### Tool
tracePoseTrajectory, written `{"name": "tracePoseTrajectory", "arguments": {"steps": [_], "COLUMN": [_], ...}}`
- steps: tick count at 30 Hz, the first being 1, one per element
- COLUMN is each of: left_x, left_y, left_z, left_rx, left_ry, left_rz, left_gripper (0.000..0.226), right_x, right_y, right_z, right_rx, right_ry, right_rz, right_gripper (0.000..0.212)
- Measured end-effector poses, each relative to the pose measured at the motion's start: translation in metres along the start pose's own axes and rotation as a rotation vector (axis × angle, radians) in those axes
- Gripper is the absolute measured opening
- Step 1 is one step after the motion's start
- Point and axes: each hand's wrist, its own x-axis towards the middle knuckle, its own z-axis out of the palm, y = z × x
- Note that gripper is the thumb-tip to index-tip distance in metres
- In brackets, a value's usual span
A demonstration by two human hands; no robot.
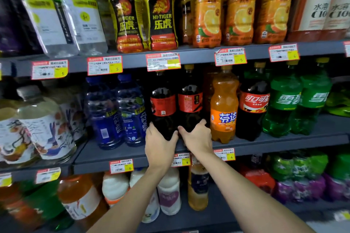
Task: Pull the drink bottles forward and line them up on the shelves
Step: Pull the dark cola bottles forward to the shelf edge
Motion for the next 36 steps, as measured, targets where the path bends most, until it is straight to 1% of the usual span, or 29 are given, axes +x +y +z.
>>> {"name": "tracePoseTrajectory", "arguments": {"steps": [5, 8, 10, 13, 16, 19, 23, 26, 28, 30, 32, 34, 36], "left_x": [0.005, 0.006, 0.006, 0.007, 0.007, 0.007, 0.006, 0.003, -0.001, -0.004, -0.004, -0.004, -0.003], "left_y": [0.003, 0.003, 0.003, 0.005, 0.007, 0.009, 0.009, 0.01, 0.01, 0.011, 0.011, 0.01, 0.009], "left_z": [-0.004, -0.008, -0.01, -0.011, -0.012, -0.013, -0.015, -0.013, -0.012, -0.011, -0.011, -0.011, -0.013], "left_rx": [-0.027, -0.036, -0.039, -0.035, -0.047, -0.067, -0.061, -0.051, -0.036, -0.022, -0.017, -0.022, -0.023], "left_ry": [-0.011, -0.022, -0.02, -0.032, -0.041, -0.051, -0.056, -0.07, -0.081, -0.082, -0.085, -0.092, -0.104], "left_rz": [0.024, 0.022, 0.011, 0.007, -0.007, -0.02, -0.018, -0.005, 0.005, 0.008, 0.009, 0.013, 0.01], "left_gripper": [0.079, 0.071, 0.07, 0.067, 0.065, 0.064, 0.065, 0.069, 0.072, 0.075, 0.077, 0.071, 0.068], "right_x": [-0.005, -0.013, -0.018, -0.025, -0.034, -0.037, -0.031, -0.037, -0.047, -0.053, -0.052, -0.048, -0.045], "right_y": [0.003, 0.006, 0.008, 0.012, 0.015, 0.014, 0.006, 0.011, 0.019, 0.026, 0.029, 0.027, 0.025], "right_z": [-0.004, -0.008, -0.012, -0.018, -0.023, -0.028, -0.034, -0.032, -0.028, -0.023, -0.022, -0.022, -0.02], "right_rx": [0.046, 0.036, -0.025, -0.213, -0.344, -0.386, -0.448, -0.492, -0.454, -0.337, -0.182, -0.04, 0.047], "right_ry": [0.036, 0.038, 0.031, 0.036, 0.068, 0.074, 0.09, 0.127, 0.159, 0.151, 0.12, 0.079, 0.059], "right_rz": [-0.037, -0.067, -0.087, -0.132, -0.247, -0.291, -0.271, -0.333, -0.387, -0.414, -0.399, -0.359, -0.317], "right_gripper": [0.059, 0.062, 0.064, 0.068, 0.055, 0.051, 0.062, 0.061, 0.055, 0.047, 0.049, 0.053, 0.061]}}
